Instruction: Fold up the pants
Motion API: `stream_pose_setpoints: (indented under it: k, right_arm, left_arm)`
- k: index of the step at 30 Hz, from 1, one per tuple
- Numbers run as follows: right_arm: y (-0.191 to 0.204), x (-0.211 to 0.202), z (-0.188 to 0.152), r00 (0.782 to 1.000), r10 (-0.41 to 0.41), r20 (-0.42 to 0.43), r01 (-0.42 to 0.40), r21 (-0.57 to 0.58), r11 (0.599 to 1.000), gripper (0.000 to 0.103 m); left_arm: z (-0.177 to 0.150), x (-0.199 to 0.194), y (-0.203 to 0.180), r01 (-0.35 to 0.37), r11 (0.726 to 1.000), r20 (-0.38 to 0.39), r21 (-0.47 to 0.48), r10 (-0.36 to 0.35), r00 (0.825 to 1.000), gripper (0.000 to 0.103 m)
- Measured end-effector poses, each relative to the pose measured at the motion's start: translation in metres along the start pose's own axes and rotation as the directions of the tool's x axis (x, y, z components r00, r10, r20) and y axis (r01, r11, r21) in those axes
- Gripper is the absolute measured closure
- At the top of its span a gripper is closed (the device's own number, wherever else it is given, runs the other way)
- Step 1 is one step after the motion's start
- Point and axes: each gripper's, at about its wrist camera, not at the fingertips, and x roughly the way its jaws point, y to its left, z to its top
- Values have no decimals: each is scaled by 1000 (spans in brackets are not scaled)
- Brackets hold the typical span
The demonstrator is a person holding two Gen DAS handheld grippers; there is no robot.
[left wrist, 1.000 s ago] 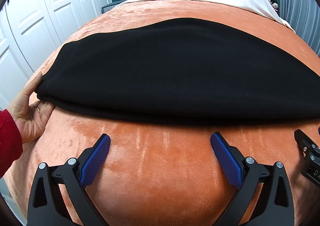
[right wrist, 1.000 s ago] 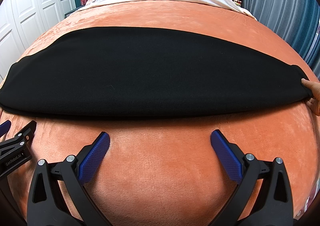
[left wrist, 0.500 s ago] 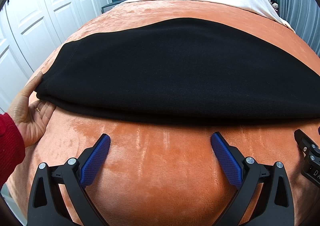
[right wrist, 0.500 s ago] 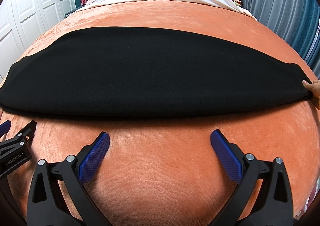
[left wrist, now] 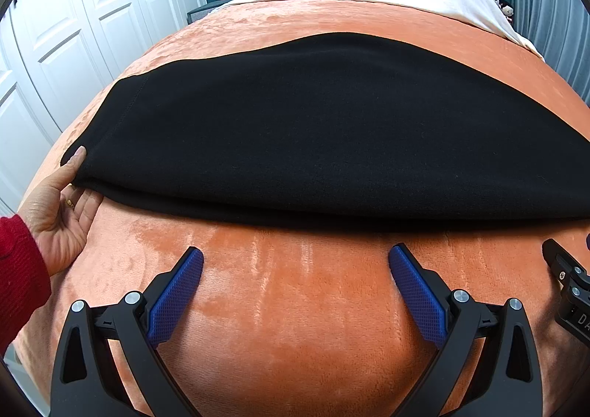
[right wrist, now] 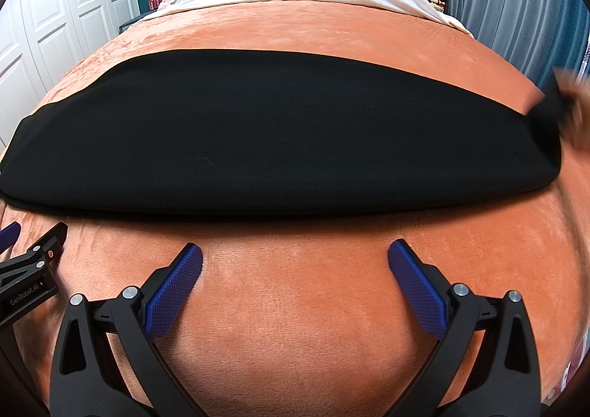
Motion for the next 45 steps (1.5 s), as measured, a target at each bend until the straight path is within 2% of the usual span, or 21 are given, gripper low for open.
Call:
stream_pose_setpoints:
  k: [45]
  right_arm:
    - [-6,0,2,1000,7,-1,-7,3,1000,5]
  left_arm:
    - [-3,1,2,-6,1000,3,7,6,1000,5]
